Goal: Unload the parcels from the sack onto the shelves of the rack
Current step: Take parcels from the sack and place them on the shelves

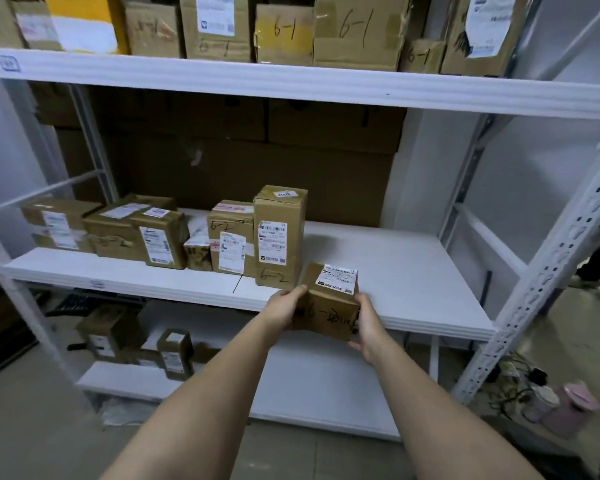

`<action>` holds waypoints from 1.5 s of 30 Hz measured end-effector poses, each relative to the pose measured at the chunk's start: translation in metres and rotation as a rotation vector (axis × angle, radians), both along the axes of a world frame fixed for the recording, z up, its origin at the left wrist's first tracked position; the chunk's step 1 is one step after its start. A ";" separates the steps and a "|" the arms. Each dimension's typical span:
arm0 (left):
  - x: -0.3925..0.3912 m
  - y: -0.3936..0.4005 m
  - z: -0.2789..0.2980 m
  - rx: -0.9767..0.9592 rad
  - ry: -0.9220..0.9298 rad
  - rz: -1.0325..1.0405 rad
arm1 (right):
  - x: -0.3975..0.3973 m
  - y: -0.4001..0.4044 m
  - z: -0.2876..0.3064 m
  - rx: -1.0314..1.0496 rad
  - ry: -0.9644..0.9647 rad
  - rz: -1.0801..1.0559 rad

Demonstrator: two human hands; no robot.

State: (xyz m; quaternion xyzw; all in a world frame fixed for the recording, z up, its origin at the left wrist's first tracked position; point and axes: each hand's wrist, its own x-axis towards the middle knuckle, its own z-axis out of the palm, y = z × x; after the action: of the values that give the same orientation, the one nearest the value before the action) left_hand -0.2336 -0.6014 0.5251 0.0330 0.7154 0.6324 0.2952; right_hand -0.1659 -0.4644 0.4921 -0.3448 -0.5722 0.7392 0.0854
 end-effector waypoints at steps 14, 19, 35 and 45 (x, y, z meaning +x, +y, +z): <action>-0.084 0.054 -0.044 -0.030 -0.025 0.045 | -0.107 0.053 -0.040 -0.010 -0.078 0.019; -0.108 0.069 -0.061 -0.063 -0.044 0.060 | -0.127 0.062 -0.050 0.005 -0.034 0.009; -0.154 0.089 -0.089 0.039 -0.242 0.056 | -0.185 0.081 -0.062 -0.010 0.010 -0.161; -0.171 0.091 -0.094 -0.075 -0.216 0.004 | -0.216 0.095 -0.067 0.003 0.002 -0.152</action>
State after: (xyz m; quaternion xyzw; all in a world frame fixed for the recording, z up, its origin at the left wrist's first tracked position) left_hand -0.4042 -0.5100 0.4315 -0.0479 0.7028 0.6056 0.3701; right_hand -0.3819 -0.3689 0.4251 -0.3863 -0.5454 0.7302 0.1421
